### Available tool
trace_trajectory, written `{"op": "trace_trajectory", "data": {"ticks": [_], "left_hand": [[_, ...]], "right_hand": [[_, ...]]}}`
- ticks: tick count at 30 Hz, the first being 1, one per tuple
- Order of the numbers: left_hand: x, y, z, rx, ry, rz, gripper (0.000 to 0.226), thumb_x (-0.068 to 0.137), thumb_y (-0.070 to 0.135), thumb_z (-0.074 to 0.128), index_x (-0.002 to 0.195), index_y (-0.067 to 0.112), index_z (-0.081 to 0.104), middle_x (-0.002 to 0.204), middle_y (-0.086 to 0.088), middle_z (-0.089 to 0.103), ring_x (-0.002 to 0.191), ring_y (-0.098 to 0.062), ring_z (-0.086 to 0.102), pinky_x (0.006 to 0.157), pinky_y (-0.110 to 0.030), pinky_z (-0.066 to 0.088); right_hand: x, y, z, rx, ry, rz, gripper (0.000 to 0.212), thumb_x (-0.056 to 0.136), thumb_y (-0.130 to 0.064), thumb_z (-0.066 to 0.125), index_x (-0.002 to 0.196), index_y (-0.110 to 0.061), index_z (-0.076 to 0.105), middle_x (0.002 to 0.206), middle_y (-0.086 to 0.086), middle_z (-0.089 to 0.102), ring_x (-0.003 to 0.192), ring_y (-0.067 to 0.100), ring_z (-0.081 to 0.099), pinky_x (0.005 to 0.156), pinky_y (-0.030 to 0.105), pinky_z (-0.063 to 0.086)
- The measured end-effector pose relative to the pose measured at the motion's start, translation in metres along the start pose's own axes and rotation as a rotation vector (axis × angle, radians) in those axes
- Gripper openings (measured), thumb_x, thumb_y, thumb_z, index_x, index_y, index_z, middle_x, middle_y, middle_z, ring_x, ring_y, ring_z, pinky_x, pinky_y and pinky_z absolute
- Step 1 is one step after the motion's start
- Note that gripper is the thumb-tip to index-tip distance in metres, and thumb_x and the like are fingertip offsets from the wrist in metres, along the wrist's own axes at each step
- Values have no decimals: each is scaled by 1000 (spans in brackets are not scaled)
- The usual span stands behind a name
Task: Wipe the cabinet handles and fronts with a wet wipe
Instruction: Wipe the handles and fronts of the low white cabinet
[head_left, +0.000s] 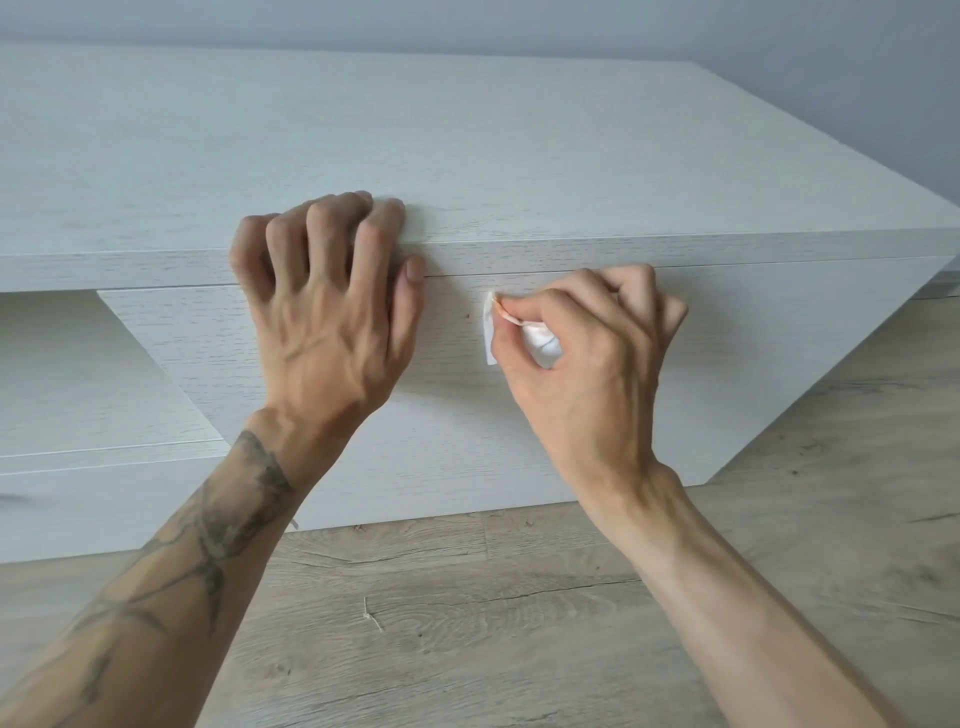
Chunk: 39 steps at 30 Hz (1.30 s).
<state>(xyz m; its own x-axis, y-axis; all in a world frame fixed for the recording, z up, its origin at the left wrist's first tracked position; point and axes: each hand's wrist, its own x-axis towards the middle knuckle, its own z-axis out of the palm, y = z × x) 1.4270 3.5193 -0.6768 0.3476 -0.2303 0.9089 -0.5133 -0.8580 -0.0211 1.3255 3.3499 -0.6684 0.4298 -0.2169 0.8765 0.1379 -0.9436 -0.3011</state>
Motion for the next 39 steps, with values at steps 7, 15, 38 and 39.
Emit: {"op": "trace_trajectory", "data": {"ticks": [7, 15, 38, 39], "left_hand": [[0, 0, 0, 5, 1, 4, 41, 114, 39, 35, 134, 13, 60, 131, -10, 58, 114, -30, 42, 107, -47, 24], [0, 1, 3, 11, 23, 6, 40, 114, 39, 34, 133, 14, 59, 131, -9, 56, 113, -30, 42, 109, -45, 20], [0, 2, -3, -5, -10, -5, 43, 115, 39, 33, 135, 11, 59, 133, -14, 58, 115, -31, 41, 107, -48, 23], [0, 2, -4, -7, -11, -6, 43, 115, 39, 33, 135, 11, 58, 133, -14, 57, 115, -31, 41, 108, -48, 23]], "right_hand": [[-4, 5, -5, 3, 26, -32, 19, 94, -33, 80, 78, -24, 77, 82, -15, 72, 90, 24, 60, 87, 36, 28], [-3, 12, -8, -8, -5, -106, 19, 97, -36, 78, 81, -27, 79, 88, -17, 74, 92, 24, 61, 85, 38, 29], [-1, 80, -36, 46, -53, -208, 10, 94, -35, 81, 91, -26, 84, 101, -23, 76, 97, 25, 57, 86, 45, 36], [-1, 84, -38, 45, -45, -200, 11, 95, -35, 81, 91, -25, 85, 101, -22, 76, 97, 26, 57, 86, 46, 37]]}}
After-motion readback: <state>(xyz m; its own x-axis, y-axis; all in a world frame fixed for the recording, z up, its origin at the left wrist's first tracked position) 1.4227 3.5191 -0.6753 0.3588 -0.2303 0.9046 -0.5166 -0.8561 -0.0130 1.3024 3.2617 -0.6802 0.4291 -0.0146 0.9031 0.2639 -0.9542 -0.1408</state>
